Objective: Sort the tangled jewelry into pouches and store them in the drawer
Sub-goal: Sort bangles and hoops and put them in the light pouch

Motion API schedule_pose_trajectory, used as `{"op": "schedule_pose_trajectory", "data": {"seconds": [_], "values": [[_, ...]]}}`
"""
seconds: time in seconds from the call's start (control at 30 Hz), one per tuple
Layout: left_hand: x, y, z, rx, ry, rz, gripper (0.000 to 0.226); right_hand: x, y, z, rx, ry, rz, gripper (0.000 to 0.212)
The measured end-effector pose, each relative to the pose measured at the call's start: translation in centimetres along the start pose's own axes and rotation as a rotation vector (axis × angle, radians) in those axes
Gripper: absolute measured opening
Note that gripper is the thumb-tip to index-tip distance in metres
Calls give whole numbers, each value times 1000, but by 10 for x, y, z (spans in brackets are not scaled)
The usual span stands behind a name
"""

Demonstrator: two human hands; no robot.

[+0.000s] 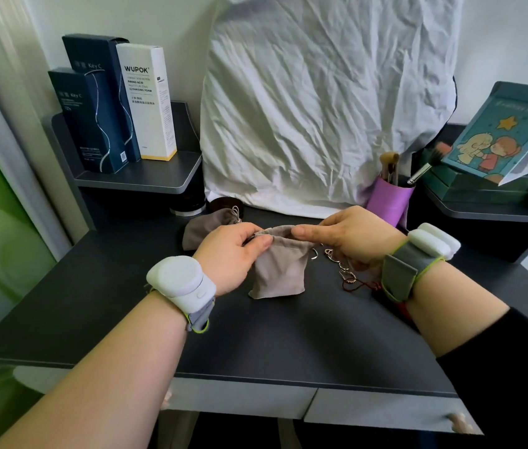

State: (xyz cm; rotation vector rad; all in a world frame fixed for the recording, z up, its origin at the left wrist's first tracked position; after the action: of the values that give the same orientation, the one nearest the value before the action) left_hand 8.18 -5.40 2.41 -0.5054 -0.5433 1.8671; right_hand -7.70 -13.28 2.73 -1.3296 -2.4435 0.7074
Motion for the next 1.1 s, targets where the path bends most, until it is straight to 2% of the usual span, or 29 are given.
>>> {"op": "schedule_pose_trajectory", "data": {"seconds": [0.1, 0.17, 0.27, 0.4, 0.53, 0.7, 0.8, 0.9, 1.0, 1.1], "values": [[-2, -6, -5, -64, -29, 64, 30, 3, -3, 3, 23, 12, -71, 63], [-4, -13, -8, -96, -47, 111, 40, 5, -4, 5, -10, 12, -93, 53], [-4, -20, -14, -14, -77, 145, 41, 3, -11, 9, -140, -1, -32, 45], [-5, -19, -25, 292, -163, 127, 41, 0, -17, 14, -376, -17, 86, 46], [-3, -7, -35, 679, -309, 29, 37, 0, -21, 17, -556, -45, 199, 43], [-1, 14, -24, 1110, -381, -135, 38, -3, -2, 12, -874, -57, 157, 39], [1, 23, -21, 1264, -431, -201, 35, -4, 5, 11, -1008, -40, 158, 41], [3, 25, -25, 1380, -479, -198, 35, -3, 7, 14, -1057, -15, 200, 41], [3, 26, -30, 1432, -512, -173, 35, -1, 5, 18, -1004, 10, 242, 40], [2, 29, -29, 1480, -523, -168, 35, 1, 12, 19, -933, 33, 203, 39]]}}
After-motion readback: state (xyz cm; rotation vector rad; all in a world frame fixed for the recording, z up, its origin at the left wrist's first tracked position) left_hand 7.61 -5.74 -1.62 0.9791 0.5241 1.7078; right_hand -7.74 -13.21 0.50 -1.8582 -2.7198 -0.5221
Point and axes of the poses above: each hand's wrist, its own x-axis away from the middle knuckle, its own y-axis out of the palm, z = x × y, the point moved 10 cm from there along -x, towards the middle knuckle, and after that the axes turned 10 degrees about -y, right-handed, at the moved point
